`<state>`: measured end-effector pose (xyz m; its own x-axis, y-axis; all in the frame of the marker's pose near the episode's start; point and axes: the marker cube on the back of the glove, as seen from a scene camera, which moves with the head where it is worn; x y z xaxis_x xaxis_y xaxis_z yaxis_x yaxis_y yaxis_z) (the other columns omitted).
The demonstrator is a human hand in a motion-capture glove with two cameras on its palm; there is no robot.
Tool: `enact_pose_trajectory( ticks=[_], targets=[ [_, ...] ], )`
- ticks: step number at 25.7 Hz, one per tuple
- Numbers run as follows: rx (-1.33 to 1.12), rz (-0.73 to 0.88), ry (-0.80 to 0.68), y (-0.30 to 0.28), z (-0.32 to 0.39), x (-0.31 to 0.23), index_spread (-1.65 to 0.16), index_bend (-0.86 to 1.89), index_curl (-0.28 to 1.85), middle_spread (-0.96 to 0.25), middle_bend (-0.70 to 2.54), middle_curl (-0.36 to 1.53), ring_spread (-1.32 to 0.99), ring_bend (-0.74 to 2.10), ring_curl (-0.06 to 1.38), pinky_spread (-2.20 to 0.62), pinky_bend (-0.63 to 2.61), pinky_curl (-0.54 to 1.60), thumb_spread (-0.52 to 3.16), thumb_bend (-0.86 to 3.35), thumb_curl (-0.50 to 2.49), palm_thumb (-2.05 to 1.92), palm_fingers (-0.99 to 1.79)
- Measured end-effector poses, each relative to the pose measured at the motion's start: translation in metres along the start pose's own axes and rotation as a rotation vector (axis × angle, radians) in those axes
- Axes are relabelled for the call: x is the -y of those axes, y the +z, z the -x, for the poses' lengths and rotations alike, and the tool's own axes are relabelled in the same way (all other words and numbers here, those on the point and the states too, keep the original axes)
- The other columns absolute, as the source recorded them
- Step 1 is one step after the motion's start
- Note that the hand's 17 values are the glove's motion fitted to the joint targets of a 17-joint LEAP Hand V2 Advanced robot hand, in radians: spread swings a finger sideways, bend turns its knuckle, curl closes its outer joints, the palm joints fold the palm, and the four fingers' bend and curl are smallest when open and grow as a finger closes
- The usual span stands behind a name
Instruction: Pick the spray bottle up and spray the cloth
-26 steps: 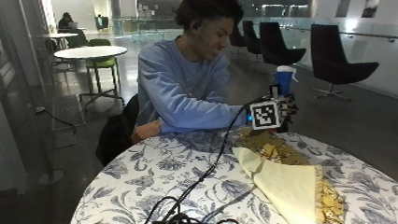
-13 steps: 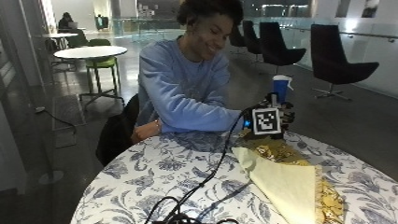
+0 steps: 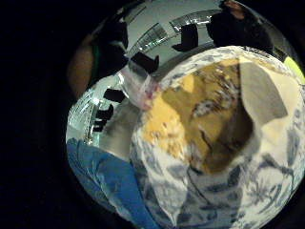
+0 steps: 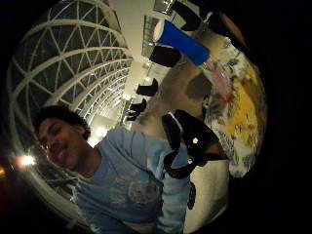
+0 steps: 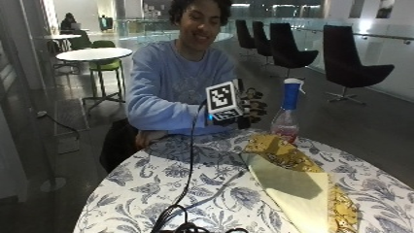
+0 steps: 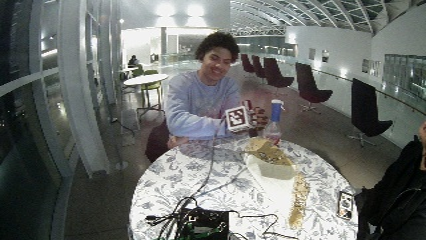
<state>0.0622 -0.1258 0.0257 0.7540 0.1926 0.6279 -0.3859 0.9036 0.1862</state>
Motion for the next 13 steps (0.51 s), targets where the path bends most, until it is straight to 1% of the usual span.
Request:
enact_pose_trajectory(
  ticks=[7, 13],
  targets=[
    [-0.261, -0.042, 0.076, -0.051, -0.019, -0.098, -0.32, 0.11, 0.25, -0.04, 0.20, 0.43, 0.02, 0.35, 0.38, 0.20, 0.24, 0.36, 1.06, -0.02, 0.38, 0.71, 0.63],
    [-0.492, -0.012, 0.205, -0.079, -0.056, -0.177, -0.33, 0.13, 0.24, -0.04, 0.20, 0.43, 0.02, 0.35, 0.37, 0.21, 0.25, 0.36, 1.08, -0.03, 0.37, 0.70, 0.61]
  ],
)
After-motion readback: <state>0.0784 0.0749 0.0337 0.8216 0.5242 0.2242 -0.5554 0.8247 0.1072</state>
